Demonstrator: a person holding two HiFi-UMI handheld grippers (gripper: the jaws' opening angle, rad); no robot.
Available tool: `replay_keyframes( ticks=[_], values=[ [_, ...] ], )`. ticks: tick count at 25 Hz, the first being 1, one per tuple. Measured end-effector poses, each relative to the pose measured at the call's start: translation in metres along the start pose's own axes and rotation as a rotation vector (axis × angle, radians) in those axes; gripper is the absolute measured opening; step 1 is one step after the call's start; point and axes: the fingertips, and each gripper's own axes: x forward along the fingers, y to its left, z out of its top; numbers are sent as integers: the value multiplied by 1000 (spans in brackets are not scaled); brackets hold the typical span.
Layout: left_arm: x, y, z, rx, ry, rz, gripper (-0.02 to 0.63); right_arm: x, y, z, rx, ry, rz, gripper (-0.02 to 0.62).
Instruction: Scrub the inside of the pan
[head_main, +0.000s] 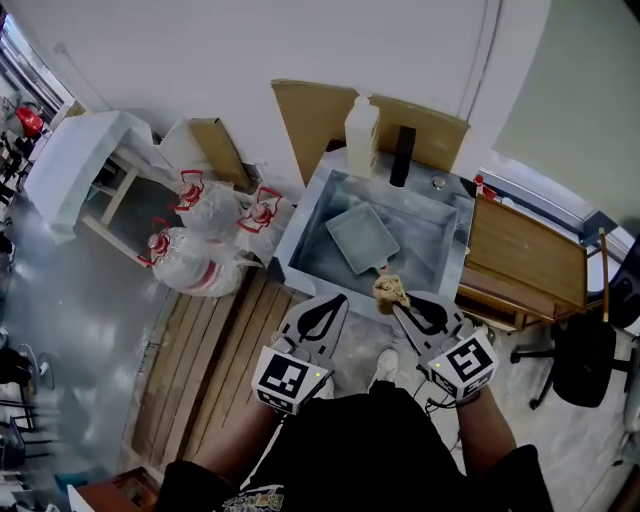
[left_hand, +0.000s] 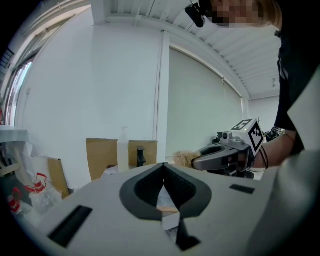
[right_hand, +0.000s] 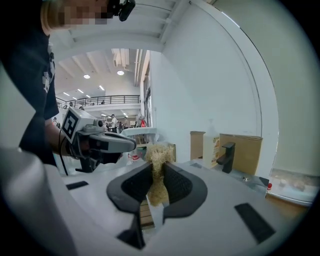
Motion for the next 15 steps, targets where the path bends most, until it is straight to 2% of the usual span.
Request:
replay_keyframes(
  ticks=[8, 15],
  values=[
    [-51, 8, -14, 1, -6, -92, 9, 9, 62, 2, 26, -9, -94, 69],
    [-73, 8, -23, 2, -12, -165, 9, 7, 94, -3, 59, -7, -180, 69]
  ],
)
